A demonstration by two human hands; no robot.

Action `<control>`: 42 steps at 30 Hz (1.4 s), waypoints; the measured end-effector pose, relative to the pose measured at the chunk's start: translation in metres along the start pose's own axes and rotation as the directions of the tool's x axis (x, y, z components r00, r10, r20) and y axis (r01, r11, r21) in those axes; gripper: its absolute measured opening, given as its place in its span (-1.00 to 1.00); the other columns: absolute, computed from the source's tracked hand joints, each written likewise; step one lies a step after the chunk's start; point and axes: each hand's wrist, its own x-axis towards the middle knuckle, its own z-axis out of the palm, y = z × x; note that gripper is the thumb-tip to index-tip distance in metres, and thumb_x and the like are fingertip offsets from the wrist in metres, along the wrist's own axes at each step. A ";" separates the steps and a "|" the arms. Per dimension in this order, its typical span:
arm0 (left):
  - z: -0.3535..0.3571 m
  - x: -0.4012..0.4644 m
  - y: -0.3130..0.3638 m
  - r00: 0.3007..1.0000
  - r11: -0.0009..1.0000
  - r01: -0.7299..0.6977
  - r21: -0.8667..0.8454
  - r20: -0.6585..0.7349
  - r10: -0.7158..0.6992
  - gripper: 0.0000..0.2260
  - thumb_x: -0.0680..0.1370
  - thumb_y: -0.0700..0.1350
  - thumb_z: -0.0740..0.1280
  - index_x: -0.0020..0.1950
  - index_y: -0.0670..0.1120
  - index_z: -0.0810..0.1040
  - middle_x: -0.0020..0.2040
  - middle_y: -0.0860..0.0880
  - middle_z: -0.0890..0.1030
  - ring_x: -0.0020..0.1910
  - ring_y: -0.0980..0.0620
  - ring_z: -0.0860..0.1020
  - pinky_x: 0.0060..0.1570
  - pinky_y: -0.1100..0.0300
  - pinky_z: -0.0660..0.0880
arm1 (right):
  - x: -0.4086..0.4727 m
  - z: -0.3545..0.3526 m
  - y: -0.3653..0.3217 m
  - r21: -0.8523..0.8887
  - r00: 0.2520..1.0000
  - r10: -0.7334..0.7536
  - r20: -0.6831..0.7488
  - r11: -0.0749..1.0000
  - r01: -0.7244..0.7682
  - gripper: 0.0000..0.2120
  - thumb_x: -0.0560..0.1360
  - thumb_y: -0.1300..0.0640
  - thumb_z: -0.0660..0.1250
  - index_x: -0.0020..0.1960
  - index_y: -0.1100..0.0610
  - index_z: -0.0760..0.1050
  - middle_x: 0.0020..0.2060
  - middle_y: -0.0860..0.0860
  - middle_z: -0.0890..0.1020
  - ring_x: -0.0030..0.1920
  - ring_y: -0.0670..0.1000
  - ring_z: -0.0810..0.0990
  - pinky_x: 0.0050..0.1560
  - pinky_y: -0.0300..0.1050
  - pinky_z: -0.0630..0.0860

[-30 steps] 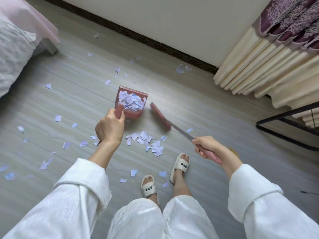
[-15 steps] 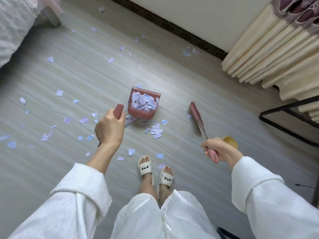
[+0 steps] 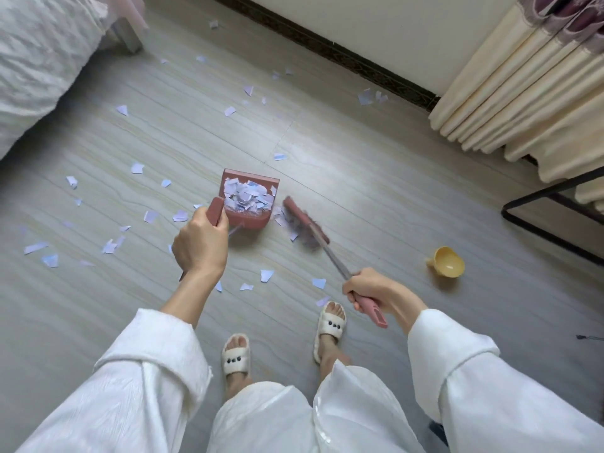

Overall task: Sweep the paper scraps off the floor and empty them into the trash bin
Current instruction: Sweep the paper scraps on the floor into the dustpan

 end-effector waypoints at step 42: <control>-0.125 0.077 -0.246 0.980 0.986 -0.162 0.045 0.121 0.156 -0.63 0.54 0.13 0.22 -0.09 -0.18 0.52 -0.23 -0.27 0.61 -0.21 -0.30 0.56 -0.29 0.07 0.31 | -0.001 0.300 -0.063 0.437 0.995 0.102 0.011 0.894 -0.096 -0.73 0.58 0.25 0.11 -0.30 0.14 0.29 -0.68 -0.04 0.40 -0.73 -0.12 0.38 -0.67 -0.44 0.27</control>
